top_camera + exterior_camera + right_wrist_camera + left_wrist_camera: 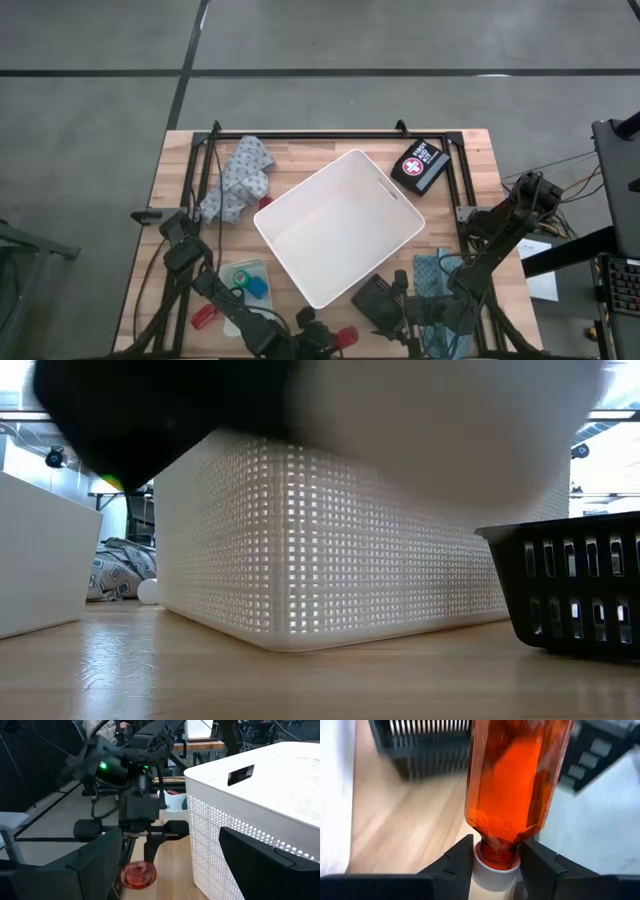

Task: Pick & place medical supplies in basket/bin
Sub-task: Put the middle orange bottle into the black basket

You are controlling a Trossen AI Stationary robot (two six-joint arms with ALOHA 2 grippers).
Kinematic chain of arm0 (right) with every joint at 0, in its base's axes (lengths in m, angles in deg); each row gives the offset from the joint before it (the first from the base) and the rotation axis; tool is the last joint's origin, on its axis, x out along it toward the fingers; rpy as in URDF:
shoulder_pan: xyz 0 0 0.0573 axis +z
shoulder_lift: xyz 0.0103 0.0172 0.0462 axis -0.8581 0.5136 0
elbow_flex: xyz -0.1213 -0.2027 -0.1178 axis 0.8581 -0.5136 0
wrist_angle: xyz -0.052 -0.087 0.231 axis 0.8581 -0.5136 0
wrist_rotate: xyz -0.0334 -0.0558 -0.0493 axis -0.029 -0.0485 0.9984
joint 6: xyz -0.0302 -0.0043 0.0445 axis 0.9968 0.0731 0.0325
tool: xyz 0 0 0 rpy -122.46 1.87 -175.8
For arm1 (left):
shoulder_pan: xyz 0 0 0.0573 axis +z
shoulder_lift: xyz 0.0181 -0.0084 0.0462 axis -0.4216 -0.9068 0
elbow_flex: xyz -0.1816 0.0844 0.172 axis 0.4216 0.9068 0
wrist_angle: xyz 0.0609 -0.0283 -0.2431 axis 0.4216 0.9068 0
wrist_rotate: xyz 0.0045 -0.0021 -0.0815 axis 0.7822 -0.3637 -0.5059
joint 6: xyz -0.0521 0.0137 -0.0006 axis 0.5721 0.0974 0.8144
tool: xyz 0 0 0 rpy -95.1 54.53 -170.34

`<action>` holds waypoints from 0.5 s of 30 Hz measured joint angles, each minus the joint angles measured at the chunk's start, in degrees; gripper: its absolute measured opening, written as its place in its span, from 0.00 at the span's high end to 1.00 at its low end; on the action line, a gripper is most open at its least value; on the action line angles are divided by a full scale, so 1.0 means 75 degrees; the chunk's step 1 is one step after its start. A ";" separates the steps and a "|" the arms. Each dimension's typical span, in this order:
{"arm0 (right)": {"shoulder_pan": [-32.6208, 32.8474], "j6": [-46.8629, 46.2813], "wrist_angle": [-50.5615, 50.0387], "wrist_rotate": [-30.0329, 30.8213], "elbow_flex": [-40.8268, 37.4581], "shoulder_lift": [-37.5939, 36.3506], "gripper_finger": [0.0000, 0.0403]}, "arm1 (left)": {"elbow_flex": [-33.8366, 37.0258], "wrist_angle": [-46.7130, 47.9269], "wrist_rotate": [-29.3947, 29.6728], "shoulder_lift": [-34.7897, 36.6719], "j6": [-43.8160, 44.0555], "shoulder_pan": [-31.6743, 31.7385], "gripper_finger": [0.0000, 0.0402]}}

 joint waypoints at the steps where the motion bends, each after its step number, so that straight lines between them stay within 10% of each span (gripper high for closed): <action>1: 0.0000 0.0000 0.0000 0.0000 0.0000 0.0000 0.18 | 0.0000 0.0271 -0.0276 0.0009 0.0089 0.0000 0.66; 15: -0.0001 0.0000 -0.0009 0.0000 0.0000 0.0000 0.18 | 0.0000 0.1945 -0.1663 0.0051 0.0614 0.0073 0.66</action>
